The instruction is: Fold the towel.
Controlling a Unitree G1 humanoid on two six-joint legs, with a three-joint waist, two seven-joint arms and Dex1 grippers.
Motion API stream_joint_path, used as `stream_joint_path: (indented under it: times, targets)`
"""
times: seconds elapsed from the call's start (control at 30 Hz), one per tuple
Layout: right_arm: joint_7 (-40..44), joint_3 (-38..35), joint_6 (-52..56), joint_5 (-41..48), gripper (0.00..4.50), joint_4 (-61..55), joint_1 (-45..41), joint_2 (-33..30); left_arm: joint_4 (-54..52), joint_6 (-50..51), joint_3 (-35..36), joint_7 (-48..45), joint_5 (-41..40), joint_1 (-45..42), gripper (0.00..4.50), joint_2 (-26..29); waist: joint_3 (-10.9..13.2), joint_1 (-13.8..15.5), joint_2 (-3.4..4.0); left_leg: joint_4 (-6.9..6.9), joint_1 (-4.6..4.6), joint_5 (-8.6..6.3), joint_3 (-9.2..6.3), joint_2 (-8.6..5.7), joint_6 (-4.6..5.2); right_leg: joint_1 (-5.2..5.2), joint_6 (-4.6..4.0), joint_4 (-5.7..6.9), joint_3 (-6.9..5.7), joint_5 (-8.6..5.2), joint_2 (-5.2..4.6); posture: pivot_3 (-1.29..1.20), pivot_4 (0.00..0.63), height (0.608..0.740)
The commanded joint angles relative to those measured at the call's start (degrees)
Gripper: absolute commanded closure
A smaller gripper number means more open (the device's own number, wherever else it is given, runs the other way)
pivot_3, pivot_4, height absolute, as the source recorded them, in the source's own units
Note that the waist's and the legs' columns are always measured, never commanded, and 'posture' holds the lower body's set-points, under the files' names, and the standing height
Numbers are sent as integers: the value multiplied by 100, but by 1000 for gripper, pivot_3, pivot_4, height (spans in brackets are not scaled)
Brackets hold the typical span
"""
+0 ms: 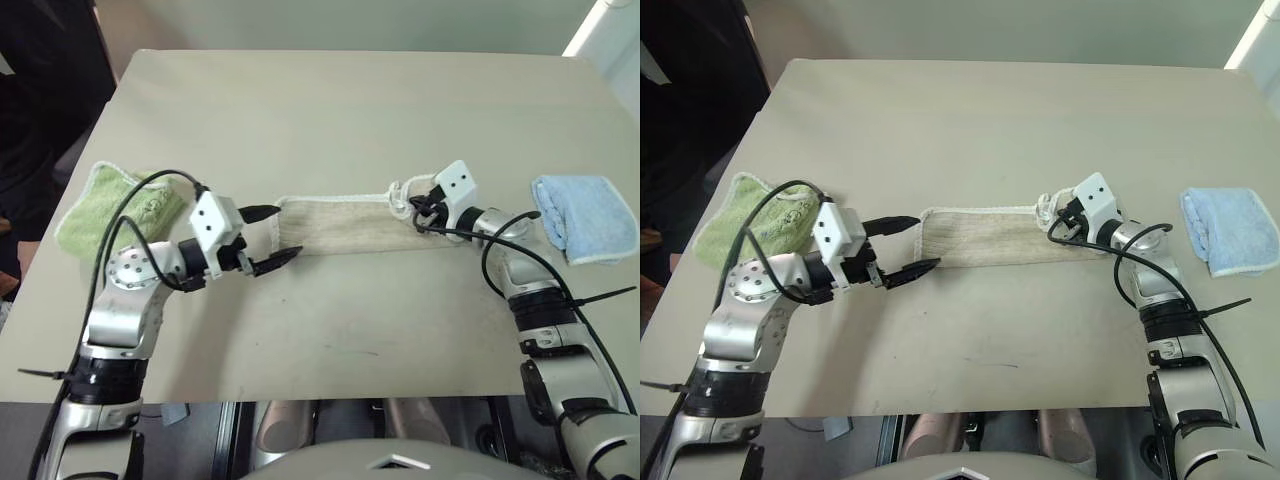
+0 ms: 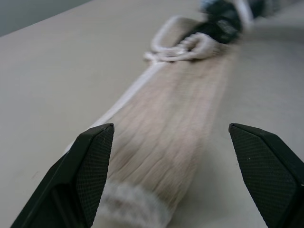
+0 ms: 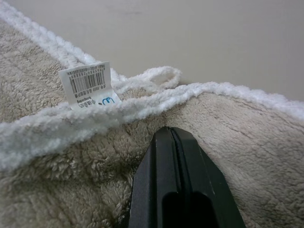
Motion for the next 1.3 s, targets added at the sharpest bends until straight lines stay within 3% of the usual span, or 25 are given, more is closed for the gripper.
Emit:
stream_joint_path:
  times: [0.03, 0.23, 0.37, 0.7, 0.9, 1.27, 1.3]
  targets:
    - [-17, -214, -102, 145, 4449, -123, 121, 62, -917, 1201, 515, 940, -956, 402, 347, -334, 0, 2, 0, 1, 6, 1, -1, 0, 2, 11, 0, 0, 1, -2, -2, 0, 150, 735]
    - [212, -444, -290, 381, 4482, -862, 49, -38, -1944, 2954, 1084, 2345, -2549, 1235, 173, -769, 3, -30, 4, -8, 12, 9, 5, -1, -9, 10, -4, 2, 9, -4, 2, 0, 150, 735]
    - [391, -564, -352, 533, 4482, -1329, -15, -176, -1876, 3675, 1524, 4048, -4057, 1442, 173, -1419, 3, -24, 4, -23, 22, 19, 6, 0, -28, 14, -10, 2, 9, -7, 6, 0, 150, 735]
    - [551, -794, -145, 911, 4482, -2094, -122, -389, -850, 3332, 1321, 7468, -6628, 900, 173, -2054, 12, -4, 1, -50, 89, 51, 6, -4, -53, 73, 8, 0, 11, -19, 13, 0, 150, 735]
    - [555, -802, 31, 1023, 4482, -2392, 5, -427, -194, 2987, 1013, 8035, -6908, 166, 173, -2202, 14, 37, 1, -83, 114, 100, 0, -11, -60, 91, 26, 1, 12, -26, 13, 0, 150, 735]
    - [510, -829, 640, 1320, 4482, -3309, 677, -555, 773, 2921, 744, 7734, -6561, -691, 173, -2354, 21, 70, -2, -92, 118, 116, -6, -22, -61, 107, 36, -1, 12, -32, 11, 0, 150, 735]
    - [490, -833, 674, 1331, 4500, -3354, 710, -555, 809, 2941, 734, 7698, -6538, -729, 551, -2346, 25, 72, -5, -92, 118, 117, -7, -22, -61, 107, 36, -1, 12, -33, 12, 0, 150, 735]
